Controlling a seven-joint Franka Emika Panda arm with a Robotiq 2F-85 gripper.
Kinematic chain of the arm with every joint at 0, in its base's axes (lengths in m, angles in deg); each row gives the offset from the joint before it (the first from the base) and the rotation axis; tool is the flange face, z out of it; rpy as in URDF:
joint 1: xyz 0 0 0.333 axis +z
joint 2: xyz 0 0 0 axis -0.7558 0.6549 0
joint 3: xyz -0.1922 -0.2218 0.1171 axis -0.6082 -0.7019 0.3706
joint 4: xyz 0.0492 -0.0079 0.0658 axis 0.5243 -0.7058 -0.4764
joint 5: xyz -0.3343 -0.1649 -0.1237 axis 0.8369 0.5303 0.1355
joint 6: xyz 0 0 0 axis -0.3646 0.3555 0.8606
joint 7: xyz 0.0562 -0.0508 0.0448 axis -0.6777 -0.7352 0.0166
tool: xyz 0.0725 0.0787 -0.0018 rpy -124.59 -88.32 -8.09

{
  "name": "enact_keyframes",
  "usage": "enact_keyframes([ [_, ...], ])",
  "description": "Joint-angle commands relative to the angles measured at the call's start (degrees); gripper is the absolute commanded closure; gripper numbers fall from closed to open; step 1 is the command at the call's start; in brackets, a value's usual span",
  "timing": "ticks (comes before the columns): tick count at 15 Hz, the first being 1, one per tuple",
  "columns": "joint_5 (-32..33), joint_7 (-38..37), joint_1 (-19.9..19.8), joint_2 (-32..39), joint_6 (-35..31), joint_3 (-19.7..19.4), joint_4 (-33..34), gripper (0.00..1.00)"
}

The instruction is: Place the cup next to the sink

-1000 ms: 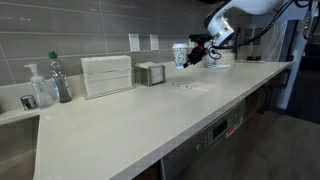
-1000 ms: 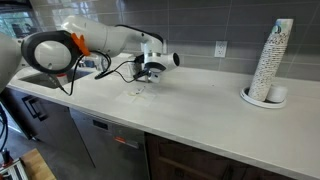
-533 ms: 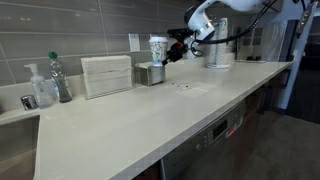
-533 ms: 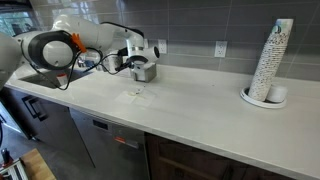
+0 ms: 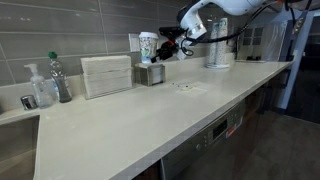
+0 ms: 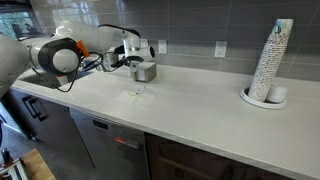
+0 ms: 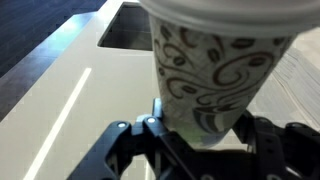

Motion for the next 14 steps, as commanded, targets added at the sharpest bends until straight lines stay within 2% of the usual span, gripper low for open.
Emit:
enact_keyframes([
  [1, 0.17, -0.11, -0.19, 0.11, 0.05, 0.20, 0.22, 0.34],
  [2, 0.17, -0.11, -0.19, 0.12, 0.05, 0.21, 0.28, 0.59],
  [9, 0.33, -12.65, 5.37, 7.45, 4.48, 3.85, 10.22, 0.59],
  [14, 1.05, -21.60, 10.73, 10.08, 0.18, 4.49, 11.89, 0.59],
])
